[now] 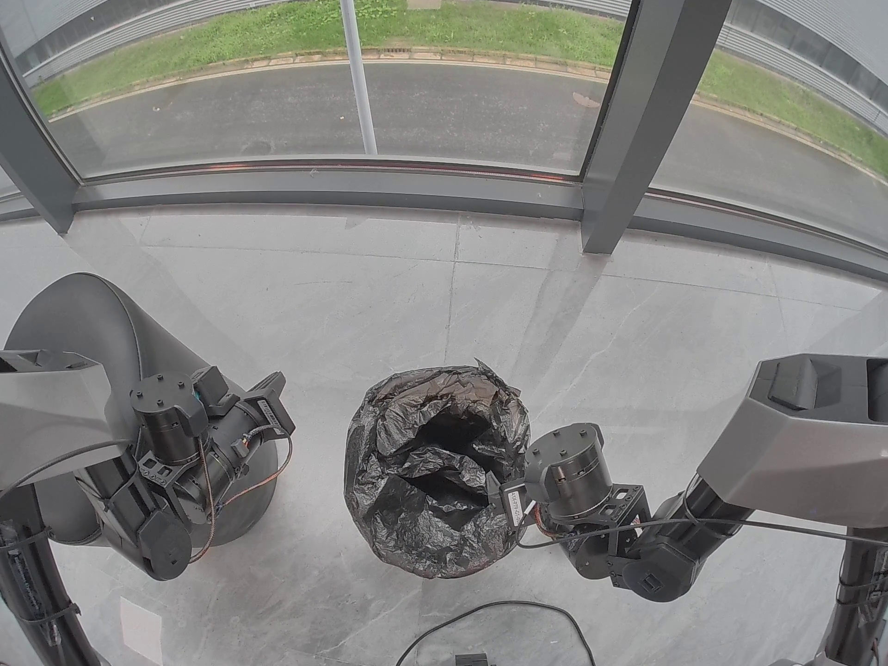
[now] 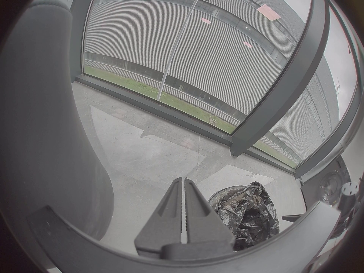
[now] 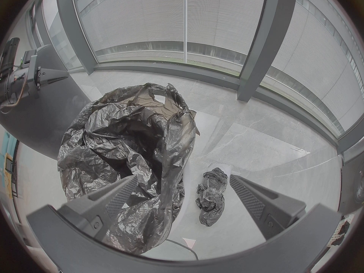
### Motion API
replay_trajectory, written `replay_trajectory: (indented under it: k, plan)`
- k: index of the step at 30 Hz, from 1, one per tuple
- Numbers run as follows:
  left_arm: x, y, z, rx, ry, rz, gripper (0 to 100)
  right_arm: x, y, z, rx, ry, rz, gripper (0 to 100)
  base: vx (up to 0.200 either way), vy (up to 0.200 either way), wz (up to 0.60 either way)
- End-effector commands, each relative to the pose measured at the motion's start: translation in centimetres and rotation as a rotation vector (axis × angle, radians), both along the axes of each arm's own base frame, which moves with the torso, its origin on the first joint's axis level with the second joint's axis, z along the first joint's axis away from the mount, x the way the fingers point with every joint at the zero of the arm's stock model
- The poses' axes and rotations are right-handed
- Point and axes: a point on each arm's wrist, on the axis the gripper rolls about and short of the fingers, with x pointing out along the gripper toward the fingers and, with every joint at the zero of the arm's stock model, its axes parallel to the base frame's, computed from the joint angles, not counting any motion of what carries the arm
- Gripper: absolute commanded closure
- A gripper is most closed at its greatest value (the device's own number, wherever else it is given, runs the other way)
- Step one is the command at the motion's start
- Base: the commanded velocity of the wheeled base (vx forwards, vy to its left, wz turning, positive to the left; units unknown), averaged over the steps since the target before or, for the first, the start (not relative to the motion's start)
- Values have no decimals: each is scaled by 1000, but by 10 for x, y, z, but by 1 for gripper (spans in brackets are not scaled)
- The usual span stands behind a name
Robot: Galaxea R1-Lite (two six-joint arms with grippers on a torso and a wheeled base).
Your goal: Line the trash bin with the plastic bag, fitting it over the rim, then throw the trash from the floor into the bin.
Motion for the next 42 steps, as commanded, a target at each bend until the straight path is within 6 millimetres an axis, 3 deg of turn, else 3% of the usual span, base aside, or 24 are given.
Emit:
replay_trajectory:
  k: [1, 5, 6, 17, 27, 35, 42]
  plan:
    - [-1, -1, 1, 0, -4, -3, 100, 3, 2, -8, -11, 12, -1, 0, 0, 0, 0]
    - [0, -1, 1, 0, -4, -3, 100, 6, 4, -8, -9, 7, 0, 0, 0, 0, 0]
    - [0, -1, 1, 0, -4, -3, 100, 6, 4, -9, -9, 7, 0, 100, 0, 0, 0]
    - [-1, -1, 1, 0, -2, -3, 100, 7, 5, -9, -7, 5, -1, 100, 0, 0, 0]
    - [-1, -1, 1, 0, -4, -5, 100, 2, -7, 12, -26, -13, -15, 100, 0, 0, 0]
    - [-3, -2, 2, 0, -4, -8, 100, -15, -24, -7, -87, 59, -18, 100, 0, 0, 0]
    - [-4, -4, 2, 0, -2, -14, 100, -16, -25, -24, -91, 104, -32, 100, 0, 0, 0]
